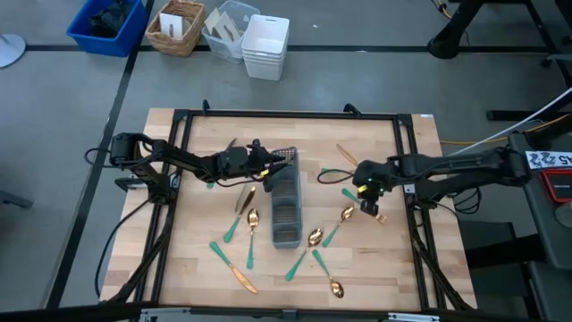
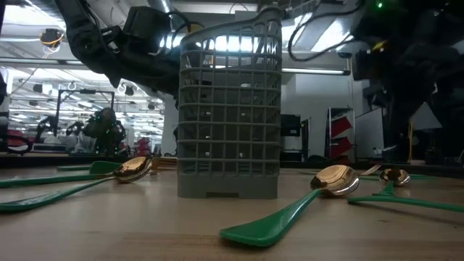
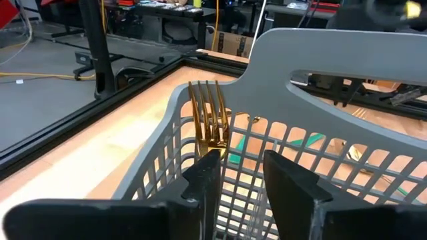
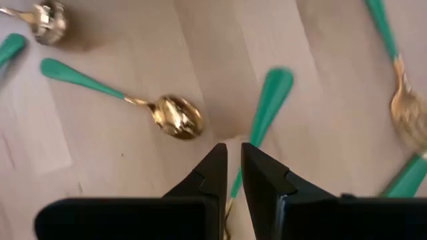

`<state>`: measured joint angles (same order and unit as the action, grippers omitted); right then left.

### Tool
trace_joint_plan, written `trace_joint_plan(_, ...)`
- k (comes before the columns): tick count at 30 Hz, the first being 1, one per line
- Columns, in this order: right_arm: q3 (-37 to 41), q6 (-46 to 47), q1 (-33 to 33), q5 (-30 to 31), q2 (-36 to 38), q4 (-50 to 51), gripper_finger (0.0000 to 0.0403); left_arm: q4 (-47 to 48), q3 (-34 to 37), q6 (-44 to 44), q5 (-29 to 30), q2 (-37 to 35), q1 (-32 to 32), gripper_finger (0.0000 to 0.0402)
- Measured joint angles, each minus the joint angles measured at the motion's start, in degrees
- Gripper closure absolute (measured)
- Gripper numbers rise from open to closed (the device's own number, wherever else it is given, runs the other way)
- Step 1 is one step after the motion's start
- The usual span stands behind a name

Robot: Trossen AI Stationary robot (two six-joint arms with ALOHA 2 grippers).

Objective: Sort silverware
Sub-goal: Put the green fork into the utensil rack

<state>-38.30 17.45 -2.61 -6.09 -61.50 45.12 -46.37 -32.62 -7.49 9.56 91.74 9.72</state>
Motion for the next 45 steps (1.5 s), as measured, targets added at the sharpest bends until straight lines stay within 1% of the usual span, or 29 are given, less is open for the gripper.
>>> trace_joint_plan(6,0.00,9.03,0.00,-0.04,-3.45,3.98,0.0354,0.09,0.00,0.01,0.02,0.00,0.00,0.0293)
trace_joint_plan(11,0.73,14.03,0.02,-0.32,-5.79,5.55,0.0354,0.13,0.00,0.02,0.04,0.00,0.00,0.0292)
trace_joint_plan(13,1.38,15.58,0.02,-1.47,-6.60,5.49,0.0354,0.17,0.00,0.00,0.04,0.00,0.00,0.0292)
trace_joint_plan(19,3.28,16.97,0.02,-4.01,-8.56,5.38,0.0354,0.22,0.00,0.03,0.04,0.00,0.00,0.0292)
trace_joint_plan(32,3.52,17.08,0.04,-4.06,-8.98,2.64,0.0354,0.26,0.02,0.03,0.04,0.00,0.00,0.0292)
trace_joint_plan(34,3.52,18.18,0.32,-4.04,-8.99,2.67,0.0354,0.27,0.02,0.02,0.04,0.01,0.00,0.0292)
trace_joint_plan(38,3.52,19.93,3.28,-2.77,-8.98,2.48,0.0354,0.28,0.04,0.04,0.04,0.02,0.00,0.0292)
trace_joint_plan(43,3.52,23.27,7.32,3.41,-8.98,2.40,0.0354,0.31,0.04,1.20,0.02,0.02,0.00,0.0292)
trace_joint_plan(45,3.52,24.35,8.31,4.07,-8.98,2.34,0.0354,0.31,0.04,1.22,0.00,0.02,0.00,0.0292)
